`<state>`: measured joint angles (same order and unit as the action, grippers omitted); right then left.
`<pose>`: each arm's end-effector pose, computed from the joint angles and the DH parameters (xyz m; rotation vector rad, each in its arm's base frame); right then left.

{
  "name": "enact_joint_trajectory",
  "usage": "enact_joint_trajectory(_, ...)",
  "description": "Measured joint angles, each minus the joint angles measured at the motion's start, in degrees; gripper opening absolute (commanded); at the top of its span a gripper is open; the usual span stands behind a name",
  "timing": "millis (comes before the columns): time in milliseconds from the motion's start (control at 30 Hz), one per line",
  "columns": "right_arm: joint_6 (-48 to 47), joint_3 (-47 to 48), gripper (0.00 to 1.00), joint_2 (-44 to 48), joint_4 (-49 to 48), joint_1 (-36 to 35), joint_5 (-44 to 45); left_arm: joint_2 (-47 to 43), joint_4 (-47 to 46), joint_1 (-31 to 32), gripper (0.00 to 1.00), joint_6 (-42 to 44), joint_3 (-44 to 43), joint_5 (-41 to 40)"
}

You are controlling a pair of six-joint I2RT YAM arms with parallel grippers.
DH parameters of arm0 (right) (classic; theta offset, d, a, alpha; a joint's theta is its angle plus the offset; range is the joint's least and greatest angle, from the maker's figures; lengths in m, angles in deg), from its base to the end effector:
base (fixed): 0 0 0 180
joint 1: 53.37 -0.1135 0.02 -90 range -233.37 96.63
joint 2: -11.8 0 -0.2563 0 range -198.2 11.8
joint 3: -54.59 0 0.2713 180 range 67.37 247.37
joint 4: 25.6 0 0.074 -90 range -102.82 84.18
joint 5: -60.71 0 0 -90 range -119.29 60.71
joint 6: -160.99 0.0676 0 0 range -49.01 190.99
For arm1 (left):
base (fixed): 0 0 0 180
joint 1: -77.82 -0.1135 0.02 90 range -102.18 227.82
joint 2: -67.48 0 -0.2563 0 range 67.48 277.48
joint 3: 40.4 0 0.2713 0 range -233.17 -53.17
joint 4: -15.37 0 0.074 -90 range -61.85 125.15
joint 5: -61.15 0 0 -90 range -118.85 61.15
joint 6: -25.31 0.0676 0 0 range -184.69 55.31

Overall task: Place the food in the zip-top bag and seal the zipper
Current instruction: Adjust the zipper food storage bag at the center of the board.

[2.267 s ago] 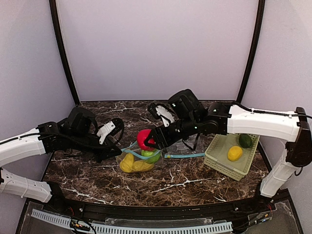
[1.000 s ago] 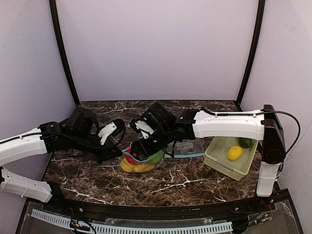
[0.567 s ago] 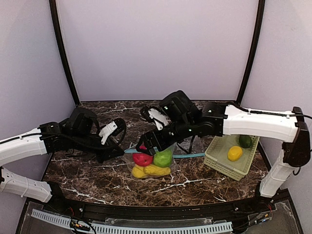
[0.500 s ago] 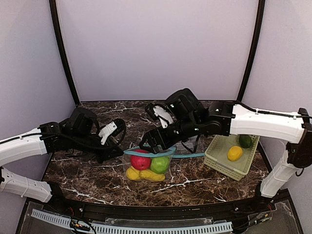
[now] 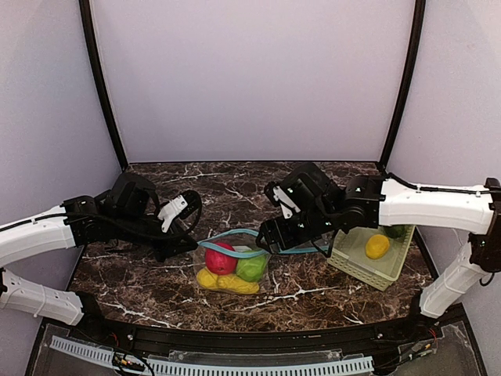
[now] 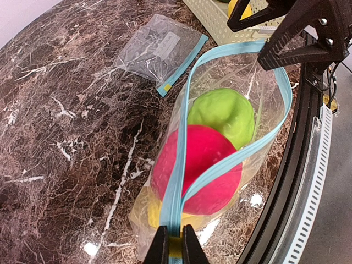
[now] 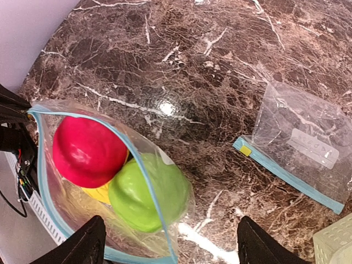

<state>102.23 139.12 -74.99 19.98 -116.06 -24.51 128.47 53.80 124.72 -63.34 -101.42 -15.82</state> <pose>0.1755 0.3276 0.2539 -0.6408 2.4247 0.6351 0.1779 -0.2124 0.2509 1.0591 2.0533 -0.6746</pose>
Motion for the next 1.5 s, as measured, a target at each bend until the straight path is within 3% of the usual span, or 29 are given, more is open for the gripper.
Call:
enact_joint_trajectory(200, 0.9, -0.3, 0.65, -0.2, 0.4, 0.9, 0.6, 0.0, 0.0, 0.0, 0.01, 0.0, 0.0, 0.0)
enact_joint_trajectory(267, 0.9, -0.3, 0.49, -1.2, 0.3, 0.9, 0.6, 0.0, 0.0, 0.0, 0.01, 0.0, 0.0, 0.0)
enact_joint_trajectory(367, 0.7, 0.5, 0.15, -3.9, 0.7, 0.9, 0.4, 0.0, 0.0, 0.0, 0.01, 0.0, 0.0, 0.0)
enact_joint_trajectory(467, 0.0, 2.3, 0.00, -6.4, 1.3, 0.9, 0.2, 0.0, 0.0, 0.0, 0.01, 0.0, 0.0, 0.0)
enact_joint_trajectory(800, -1.5, 6.2, 0.00, -2.8, 3.1, 0.1, -1.2, -5.9, -0.8, 0.0, 0.01, 0.0, 1.2, 0.5)
enact_joint_trajectory(1000, 0.0, 3.2, 0.00, -1.4, 3.1, 0.1, -2.7, -3.4, -1.2, 0.0, 0.01, 0.0, 1.2, 2.8)
enact_joint_trajectory(1067, 0.9, 1.4, 0.00, -1.3, 2.9, 0.0, -3.2, -2.5, -1.2, 0.0, 0.08, -0.1, 1.2, 3.4)
enact_joint_trajectory(1133, 1.5, -0.4, 0.00, -1.2, 2.6, 0.0, -3.6, -2.3, -1.1, 0.0, 0.28, -0.3, 1.2, 3.7)
enact_joint_trajectory(1167, 1.8, -1.0, 0.00, -1.1, 2.5, 0.1, -3.7, -2.4, -1.2, 0.0, 0.45, -0.8, 1.2, 4.0)
enact_joint_trajectory(1300, 2.4, -2.5, 0.00, -0.5, 1.7, 0.1, -3.7, -4.1, -2.8, 0.0, 0.78, -3.5, 1.8, 3.5)
enact_joint_trajectory(1433, 2.8, -3.9, 0.00, 1.0, 0.7, 0.2, -4.0, -12.0, -9.2, 0.0, 0.92, -8.4, 8.3, 2.1)
enact_joint_trajectory(1500, 3.0, -4.3, 0.00, 1.7, 0.2, 0.4, -4.7, -17.0, -12.5, 0.0, 0.89, -10.9, 12.9, 1.4)
